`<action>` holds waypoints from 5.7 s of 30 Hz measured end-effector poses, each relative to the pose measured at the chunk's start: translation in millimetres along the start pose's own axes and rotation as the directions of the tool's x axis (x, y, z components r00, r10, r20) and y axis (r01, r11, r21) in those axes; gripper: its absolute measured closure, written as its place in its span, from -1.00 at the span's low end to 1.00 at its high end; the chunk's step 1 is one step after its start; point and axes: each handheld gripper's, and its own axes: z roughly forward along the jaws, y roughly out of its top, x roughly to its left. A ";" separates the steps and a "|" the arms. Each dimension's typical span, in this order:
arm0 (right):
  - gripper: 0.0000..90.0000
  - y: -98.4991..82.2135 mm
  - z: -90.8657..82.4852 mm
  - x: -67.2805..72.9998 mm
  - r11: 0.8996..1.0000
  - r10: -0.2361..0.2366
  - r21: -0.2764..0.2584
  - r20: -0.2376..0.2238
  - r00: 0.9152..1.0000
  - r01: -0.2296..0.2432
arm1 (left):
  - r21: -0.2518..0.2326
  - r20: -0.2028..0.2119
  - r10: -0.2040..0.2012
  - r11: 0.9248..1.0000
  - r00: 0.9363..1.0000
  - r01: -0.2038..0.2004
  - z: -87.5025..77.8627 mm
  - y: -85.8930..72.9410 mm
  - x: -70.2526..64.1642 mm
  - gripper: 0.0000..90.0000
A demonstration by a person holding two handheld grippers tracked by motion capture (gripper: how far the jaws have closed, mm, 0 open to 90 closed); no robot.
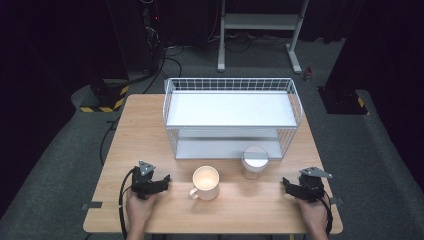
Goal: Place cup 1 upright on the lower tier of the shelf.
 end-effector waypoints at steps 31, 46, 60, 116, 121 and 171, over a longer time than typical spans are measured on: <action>-0.58 -5.4 -14.4 40.3 0.995 -0.043 -0.090 -0.132 0.990 0.031 | 0.000 -0.003 0.000 1.000 1.000 0.000 -0.1 0.0 -0.1 -0.61; -0.69 8.9 -8.7 73.6 0.988 -0.122 -0.112 -0.197 0.973 0.101 | 0.001 -0.002 -0.003 1.000 1.000 0.003 -0.2 0.0 -0.2 -0.61; -0.74 21.4 -0.6 90.2 0.984 -0.149 -0.126 -0.205 0.967 0.125 | 0.000 -0.002 0.000 1.000 1.000 0.000 0.0 0.0 0.1 -0.61; -0.58 55.8 21.3 106.6 0.975 -0.136 -0.194 -0.139 0.981 0.108 | 0.000 -0.002 -0.001 1.000 1.000 0.001 0.0 0.0 0.0 -0.61; -0.58 58.6 20.5 104.4 0.973 -0.150 -0.197 -0.140 0.979 0.121 | 0.000 -0.002 -0.001 1.000 1.000 0.001 -0.1 0.0 0.0 -0.61; -0.58 109.1 57.8 98.1 0.981 -0.121 -0.168 -0.124 0.985 0.099 | -0.002 -0.005 -0.007 1.000 1.000 0.007 -0.2 -0.1 -0.1 -0.59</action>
